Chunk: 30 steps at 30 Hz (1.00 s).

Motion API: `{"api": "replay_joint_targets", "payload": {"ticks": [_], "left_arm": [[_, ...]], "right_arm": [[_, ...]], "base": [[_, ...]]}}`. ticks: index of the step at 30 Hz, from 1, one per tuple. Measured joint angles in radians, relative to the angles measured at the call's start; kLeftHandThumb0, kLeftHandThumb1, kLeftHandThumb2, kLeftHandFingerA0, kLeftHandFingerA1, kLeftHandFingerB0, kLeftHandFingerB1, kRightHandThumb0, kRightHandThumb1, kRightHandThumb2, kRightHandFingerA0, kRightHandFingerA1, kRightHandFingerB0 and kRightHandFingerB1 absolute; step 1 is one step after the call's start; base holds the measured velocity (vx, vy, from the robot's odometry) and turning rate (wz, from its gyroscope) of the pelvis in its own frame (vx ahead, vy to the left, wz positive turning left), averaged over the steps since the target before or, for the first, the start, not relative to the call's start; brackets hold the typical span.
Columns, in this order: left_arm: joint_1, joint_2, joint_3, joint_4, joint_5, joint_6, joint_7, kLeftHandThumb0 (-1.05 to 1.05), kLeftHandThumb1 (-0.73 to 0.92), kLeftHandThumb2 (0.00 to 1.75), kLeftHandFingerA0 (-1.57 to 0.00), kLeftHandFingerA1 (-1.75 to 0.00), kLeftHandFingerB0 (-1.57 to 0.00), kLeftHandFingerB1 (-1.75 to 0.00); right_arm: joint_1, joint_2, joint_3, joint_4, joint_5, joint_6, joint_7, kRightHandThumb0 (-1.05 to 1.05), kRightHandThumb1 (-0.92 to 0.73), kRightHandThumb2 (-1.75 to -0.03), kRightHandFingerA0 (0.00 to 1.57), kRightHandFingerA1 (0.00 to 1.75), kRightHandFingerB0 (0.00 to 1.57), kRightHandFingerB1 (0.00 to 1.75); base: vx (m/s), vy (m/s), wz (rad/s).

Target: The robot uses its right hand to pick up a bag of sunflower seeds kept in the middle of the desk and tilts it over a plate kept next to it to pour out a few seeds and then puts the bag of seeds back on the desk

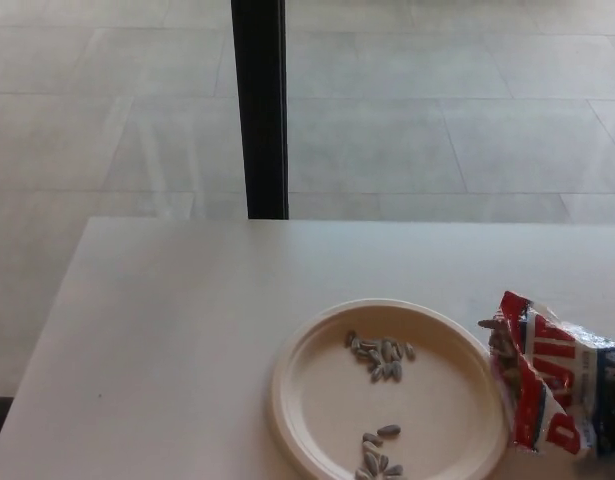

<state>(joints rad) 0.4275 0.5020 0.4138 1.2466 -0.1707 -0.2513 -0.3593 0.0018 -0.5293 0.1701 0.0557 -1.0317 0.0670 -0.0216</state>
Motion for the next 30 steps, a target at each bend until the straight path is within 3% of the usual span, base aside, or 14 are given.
{"api": "replay_joint_targets", "payload": {"ticks": [1, 2, 5, 9, 10, 12, 18, 19, 20, 22, 23, 25, 26, 30], "left_arm": [[0.000, -0.001, 0.000, 0.000, 0.000, 0.000, 0.000, -0.60, 0.78, 0.74, -0.39, -0.70, -0.36, -0.60], [0.000, -0.001, -0.001, 0.000, 0.000, 0.000, 0.000, -0.61, 0.78, 0.75, -0.38, -0.70, -0.36, -0.60], [0.002, -0.001, -0.001, -0.003, 0.000, 0.000, -0.001, -0.60, 0.78, 0.74, -0.36, -0.67, -0.34, -0.58], [0.005, -0.002, 0.001, -0.005, -0.002, 0.000, -0.002, -0.59, 0.74, 0.86, -0.39, -0.69, -0.34, -0.61], [0.005, -0.002, 0.003, -0.005, -0.003, 0.000, -0.003, -0.58, 0.76, 0.74, -0.35, -0.67, -0.33, -0.58], [0.005, -0.002, 0.006, -0.005, -0.005, 0.000, -0.003, -0.60, 0.75, 0.75, -0.32, -0.68, -0.33, -0.60], [0.009, -0.006, 0.017, -0.008, -0.010, 0.000, -0.007, -0.61, 0.77, 0.75, -0.38, -0.69, -0.33, -0.59], [0.009, -0.006, 0.017, -0.008, -0.010, -0.001, -0.007, -0.61, 0.77, 0.75, -0.40, -0.71, -0.36, -0.60], [0.009, -0.006, 0.014, -0.007, -0.009, -0.001, -0.007, -0.60, 0.76, 0.76, -0.40, -0.71, -0.36, -0.61], [0.008, -0.006, 0.013, -0.007, -0.009, -0.001, -0.006, -0.60, 0.77, 0.76, -0.39, -0.71, -0.35, -0.61], [0.008, -0.006, 0.013, -0.007, -0.009, -0.001, -0.007, -0.60, 0.77, 0.75, -0.41, -0.71, -0.37, -0.61], [0.004, -0.006, 0.013, -0.007, -0.009, -0.001, -0.007, -0.57, 0.77, 0.74, -0.37, -0.69, -0.29, -0.58], [0.001, -0.006, 0.014, -0.007, -0.009, -0.001, -0.007, -0.60, 0.77, 0.74, -0.41, -0.70, -0.32, -0.58], [-0.001, -0.006, 0.012, -0.008, -0.008, -0.001, -0.006, -0.62, 0.74, 0.77, -0.39, -0.72, -0.37, -0.63]], "right_arm": [[0.003, 0.000, 0.003, -0.013, -0.002, 0.009, 0.012, -0.53, -0.63, -0.60, 0.16, 0.59, 0.28, 0.36], [0.006, 0.000, 0.007, -0.027, -0.004, 0.019, 0.027, -0.62, -0.55, -0.76, 0.01, 0.34, 0.12, 0.37], [0.019, -0.002, 0.011, -0.064, -0.004, 0.041, 0.065, -0.95, -0.54, -0.81, 0.00, 0.01, 0.12, 0.00], [0.041, -0.005, 0.000, -0.112, 0.013, 0.057, 0.117, -1.05, -0.62, -0.96, 0.00, 0.19, 0.00, 0.00], [0.044, -0.008, -0.007, -0.126, 0.023, 0.060, 0.136, -0.92, -0.61, -0.74, 0.00, 0.00, 0.00, 0.00], [0.052, -0.012, -0.024, -0.152, 0.042, 0.062, 0.162, -1.00, -0.72, -0.63, 0.00, 0.00, 0.00, 0.00], [0.083, -0.020, -0.094, -0.225, 0.125, 0.068, 0.231, -1.04, -0.72, -0.64, 0.00, 0.00, 0.00, 0.00], [0.084, -0.020, -0.103, -0.232, 0.137, 0.069, 0.238, -1.05, -0.73, -0.65, 0.00, 0.00, 0.00, 0.00], [0.086, -0.020, -0.112, -0.242, 0.148, 0.071, 0.247, -1.00, -0.61, -0.86, 0.00, 0.00, 0.00, 0.00], [0.087, -0.019, -0.134, -0.267, 0.175, 0.074, 0.265, -1.00, -0.61, -0.86, 0.00, 0.00, 0.00, 0.00], [0.087, -0.019, -0.148, -0.282, 0.191, 0.075, 0.274, -1.00, -0.76, -0.64, 0.00, 0.00, 0.00, 0.00], [0.089, -0.019, -0.176, -0.304, 0.221, 0.075, 0.287, -1.01, -0.78, -0.64, 0.00, 0.00, 0.00, 0.01], [0.091, -0.019, -0.195, -0.317, 0.236, 0.075, 0.294, -1.05, -0.65, -1.06, 0.00, 0.16, 0.00, 0.00], [0.107, -0.018, -0.293, -0.361, 0.290, 0.074, 0.303, -0.98, -0.64, -0.96, 0.00, 0.07, 0.07, 0.02]], "base": [[0.00, 0.000, 0.00], [0.00, 0.000, 0.00], [0.00, 0.000, 0.00], [0.00, 0.000, 0.00], [0.00, 0.000, 0.00], [0.00, 0.000, 0.00], [0.00, 0.000, 0.00], [0.00, 0.000, 0.00], [0.00, 0.000, 0.00], [0.00, 0.000, 0.00], [0.00, 0.000, 0.00], [0.00, 0.000, 0.00], [0.00, 0.000, 0.00], [0.00, 0.000, 0.00]]}}
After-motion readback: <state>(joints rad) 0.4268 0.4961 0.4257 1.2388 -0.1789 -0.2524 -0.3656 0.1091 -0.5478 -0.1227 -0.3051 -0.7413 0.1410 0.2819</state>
